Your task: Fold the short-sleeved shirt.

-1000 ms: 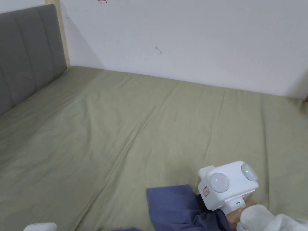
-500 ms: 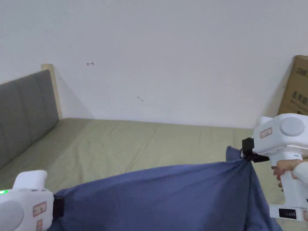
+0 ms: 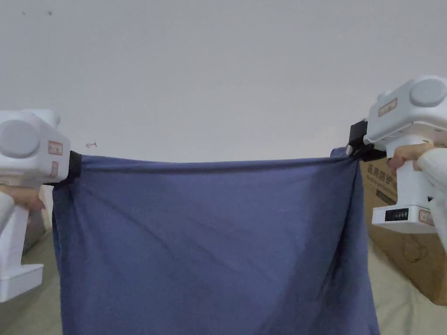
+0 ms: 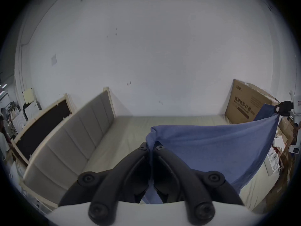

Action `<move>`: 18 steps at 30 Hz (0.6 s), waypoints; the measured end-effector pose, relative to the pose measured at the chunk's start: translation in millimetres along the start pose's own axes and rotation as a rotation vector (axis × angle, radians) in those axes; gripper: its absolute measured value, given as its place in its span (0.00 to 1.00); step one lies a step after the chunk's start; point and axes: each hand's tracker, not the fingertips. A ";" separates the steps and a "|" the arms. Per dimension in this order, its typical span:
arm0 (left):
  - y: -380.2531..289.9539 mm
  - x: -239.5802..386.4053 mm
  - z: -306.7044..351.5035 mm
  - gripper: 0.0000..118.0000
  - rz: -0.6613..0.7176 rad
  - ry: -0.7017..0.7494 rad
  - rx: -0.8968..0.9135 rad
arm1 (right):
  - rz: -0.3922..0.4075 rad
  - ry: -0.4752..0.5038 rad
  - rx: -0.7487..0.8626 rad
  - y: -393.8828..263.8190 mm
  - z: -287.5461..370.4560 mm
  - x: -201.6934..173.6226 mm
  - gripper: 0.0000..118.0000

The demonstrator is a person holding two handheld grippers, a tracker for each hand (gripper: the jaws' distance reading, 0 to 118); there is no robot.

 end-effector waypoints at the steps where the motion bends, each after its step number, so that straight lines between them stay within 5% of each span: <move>1: 12.2 0.1 2.5 0.02 -0.010 0.002 0.017 | 0.001 0.007 0.015 9.3 5.9 -3.6 0.06; 12: 80.7 -0.9 12.2 0.02 -0.037 0.028 0.134 | 0.024 0.011 0.164 73.1 58.9 -36.9 0.06; 15: 76.0 -0.1 -1.8 0.02 -0.033 0.030 0.143 | 0.086 -0.030 0.154 69.2 46.8 -41.2 0.06; 18: 58.5 4.7 -30.1 0.02 -0.029 0.031 0.094 | 0.068 -0.034 0.117 54.9 16.4 -32.3 0.06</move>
